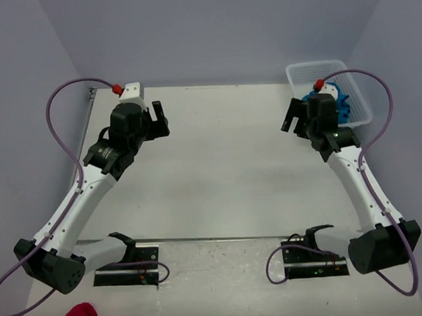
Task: Fold and stack the t-shirts
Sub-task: Grab crumpled tshirt from bin with the right arm
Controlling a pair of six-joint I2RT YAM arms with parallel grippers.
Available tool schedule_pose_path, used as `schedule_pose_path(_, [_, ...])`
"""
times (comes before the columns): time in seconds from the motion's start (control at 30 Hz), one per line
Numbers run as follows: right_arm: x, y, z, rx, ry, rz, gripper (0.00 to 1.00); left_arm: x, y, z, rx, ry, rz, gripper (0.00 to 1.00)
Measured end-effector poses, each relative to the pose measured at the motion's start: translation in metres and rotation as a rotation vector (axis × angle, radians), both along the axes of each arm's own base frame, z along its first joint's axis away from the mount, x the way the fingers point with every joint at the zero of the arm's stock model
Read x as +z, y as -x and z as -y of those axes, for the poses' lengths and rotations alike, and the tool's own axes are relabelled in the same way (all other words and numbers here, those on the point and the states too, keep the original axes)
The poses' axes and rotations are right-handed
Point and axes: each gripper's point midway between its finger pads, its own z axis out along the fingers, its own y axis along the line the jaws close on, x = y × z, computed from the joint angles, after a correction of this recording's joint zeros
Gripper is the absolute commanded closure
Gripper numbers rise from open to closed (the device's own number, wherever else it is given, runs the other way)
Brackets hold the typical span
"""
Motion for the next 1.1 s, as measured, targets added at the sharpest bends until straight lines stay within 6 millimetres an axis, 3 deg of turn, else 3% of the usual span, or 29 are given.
schedule_pose_path(0.13, [-0.016, -0.017, 0.033, -0.097, 0.014, -0.061, 0.01, -0.013, 0.0, 0.004, -0.021, 0.0, -0.022, 0.13])
schedule_pose_path(0.23, [-0.015, -0.044, 0.065, -0.187, 0.013, -0.092, 0.03, -0.023, 0.001, 0.008, -0.039, 0.003, -0.035, 0.14])
schedule_pose_path(0.3, [-0.013, -0.063, 0.09, -0.248, 0.006, -0.093, 0.09, -0.031, 0.002, 0.011, -0.054, 0.005, -0.05, 0.14])
schedule_pose_path(0.37, [-0.016, -0.076, 0.115, -0.306, 0.005, -0.103, 0.22, -0.038, 0.002, 0.013, -0.068, 0.009, -0.06, 0.14])
schedule_pose_path(0.53, [-0.029, -0.096, 0.158, -0.399, 0.013, -0.14, 0.23, -0.047, 0.003, 0.016, -0.083, 0.009, -0.076, 0.14])
schedule_pose_path(0.83, [-0.077, -0.092, 0.207, -0.509, 0.016, -0.263, 0.24, -0.058, 0.004, 0.023, -0.115, 0.023, -0.084, 0.13])
schedule_pose_path(1.03, [-0.095, -0.089, 0.218, -0.532, 0.014, -0.309, 0.32, -0.068, 0.008, 0.024, -0.13, 0.022, -0.106, 0.13])
schedule_pose_path(1.1, [-0.095, -0.09, 0.22, -0.536, 0.012, -0.308, 0.39, -0.07, 0.009, 0.024, -0.132, 0.022, -0.11, 0.13])
